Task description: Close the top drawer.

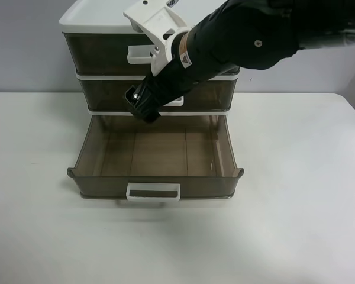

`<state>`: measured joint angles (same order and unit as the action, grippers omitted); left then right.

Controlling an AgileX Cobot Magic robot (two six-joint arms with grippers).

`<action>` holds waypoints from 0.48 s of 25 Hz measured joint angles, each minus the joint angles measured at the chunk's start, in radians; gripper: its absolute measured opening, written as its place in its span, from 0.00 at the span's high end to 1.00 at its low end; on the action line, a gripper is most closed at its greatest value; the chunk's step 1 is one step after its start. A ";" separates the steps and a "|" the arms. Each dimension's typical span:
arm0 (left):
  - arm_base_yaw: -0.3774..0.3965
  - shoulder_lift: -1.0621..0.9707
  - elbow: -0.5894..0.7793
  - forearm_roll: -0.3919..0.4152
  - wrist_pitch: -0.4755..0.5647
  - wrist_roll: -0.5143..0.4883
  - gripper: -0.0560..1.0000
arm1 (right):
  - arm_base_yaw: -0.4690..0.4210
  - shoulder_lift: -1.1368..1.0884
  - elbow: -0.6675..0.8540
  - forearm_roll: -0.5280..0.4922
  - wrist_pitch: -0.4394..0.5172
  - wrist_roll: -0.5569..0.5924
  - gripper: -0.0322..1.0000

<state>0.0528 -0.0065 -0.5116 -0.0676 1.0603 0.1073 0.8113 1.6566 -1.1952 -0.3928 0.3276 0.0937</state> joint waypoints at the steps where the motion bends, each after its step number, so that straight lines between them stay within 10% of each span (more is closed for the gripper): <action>1: 0.000 0.000 0.000 0.000 0.000 0.000 0.01 | -0.007 0.003 0.000 0.003 -0.011 0.000 0.06; 12: 0.000 0.000 0.000 0.000 0.000 0.000 0.01 | 0.055 -0.111 0.000 0.035 0.056 -0.014 0.06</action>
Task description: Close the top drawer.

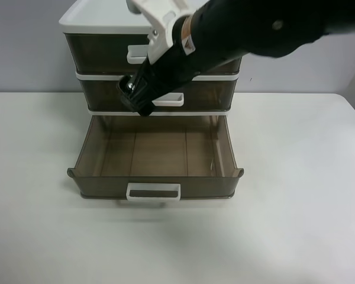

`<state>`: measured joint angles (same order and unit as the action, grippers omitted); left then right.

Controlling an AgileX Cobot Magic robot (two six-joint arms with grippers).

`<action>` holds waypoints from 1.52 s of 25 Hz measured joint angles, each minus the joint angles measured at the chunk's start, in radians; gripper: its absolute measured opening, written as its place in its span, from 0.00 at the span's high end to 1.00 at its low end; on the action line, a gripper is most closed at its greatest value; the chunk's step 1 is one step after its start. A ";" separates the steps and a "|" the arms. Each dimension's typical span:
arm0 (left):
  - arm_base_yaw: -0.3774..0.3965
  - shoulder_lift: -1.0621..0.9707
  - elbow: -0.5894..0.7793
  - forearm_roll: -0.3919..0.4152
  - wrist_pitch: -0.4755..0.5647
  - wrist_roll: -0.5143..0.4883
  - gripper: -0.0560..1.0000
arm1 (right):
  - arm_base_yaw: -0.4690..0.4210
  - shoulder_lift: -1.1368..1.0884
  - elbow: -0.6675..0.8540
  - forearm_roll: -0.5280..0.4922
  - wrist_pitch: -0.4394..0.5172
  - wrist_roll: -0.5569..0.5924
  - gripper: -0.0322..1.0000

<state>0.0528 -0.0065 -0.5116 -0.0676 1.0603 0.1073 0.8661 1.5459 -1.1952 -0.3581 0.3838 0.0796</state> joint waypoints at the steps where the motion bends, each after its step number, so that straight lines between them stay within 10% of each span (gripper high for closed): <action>1: 0.000 0.000 0.000 0.000 0.000 0.000 0.01 | 0.011 -0.043 0.000 0.011 0.034 0.000 0.06; 15: 0.000 0.000 0.000 0.000 0.000 0.000 0.01 | 0.024 -0.552 0.000 0.119 0.807 -0.043 0.06; 30: 0.000 0.000 0.000 0.000 0.000 0.000 0.01 | 0.015 -1.147 0.388 0.103 0.832 -0.042 0.06; 38: 0.000 0.000 0.000 0.000 0.000 0.000 0.01 | -0.257 -1.397 0.617 0.205 0.736 -0.042 0.06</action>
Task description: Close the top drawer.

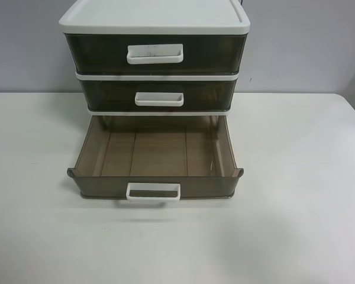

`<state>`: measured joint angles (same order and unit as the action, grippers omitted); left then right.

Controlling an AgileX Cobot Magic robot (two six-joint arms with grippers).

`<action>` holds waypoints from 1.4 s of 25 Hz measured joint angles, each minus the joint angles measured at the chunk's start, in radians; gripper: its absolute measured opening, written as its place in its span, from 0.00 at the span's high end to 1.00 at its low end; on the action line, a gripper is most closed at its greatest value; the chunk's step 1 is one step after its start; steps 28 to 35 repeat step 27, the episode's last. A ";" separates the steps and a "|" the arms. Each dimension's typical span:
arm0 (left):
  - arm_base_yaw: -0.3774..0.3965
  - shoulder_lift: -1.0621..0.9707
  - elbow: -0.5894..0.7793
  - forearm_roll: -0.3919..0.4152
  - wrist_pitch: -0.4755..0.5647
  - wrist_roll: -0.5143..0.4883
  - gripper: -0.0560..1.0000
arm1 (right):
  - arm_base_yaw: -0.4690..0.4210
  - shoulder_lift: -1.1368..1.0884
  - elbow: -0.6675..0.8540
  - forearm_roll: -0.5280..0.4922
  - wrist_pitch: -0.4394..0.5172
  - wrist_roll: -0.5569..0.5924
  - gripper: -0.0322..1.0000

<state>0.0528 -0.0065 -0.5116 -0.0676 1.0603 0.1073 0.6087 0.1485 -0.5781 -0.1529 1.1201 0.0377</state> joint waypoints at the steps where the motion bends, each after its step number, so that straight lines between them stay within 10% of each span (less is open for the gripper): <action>1: 0.000 0.000 0.000 0.000 0.000 0.000 0.01 | -0.053 -0.030 0.029 0.016 -0.023 -0.001 0.06; 11: 0.000 0.000 0.000 0.000 0.000 0.000 0.01 | -0.363 -0.151 0.073 0.067 -0.046 -0.032 0.06; 35: 0.000 0.000 0.000 0.000 0.000 0.000 0.01 | -0.371 -0.151 0.073 0.071 -0.047 -0.038 0.06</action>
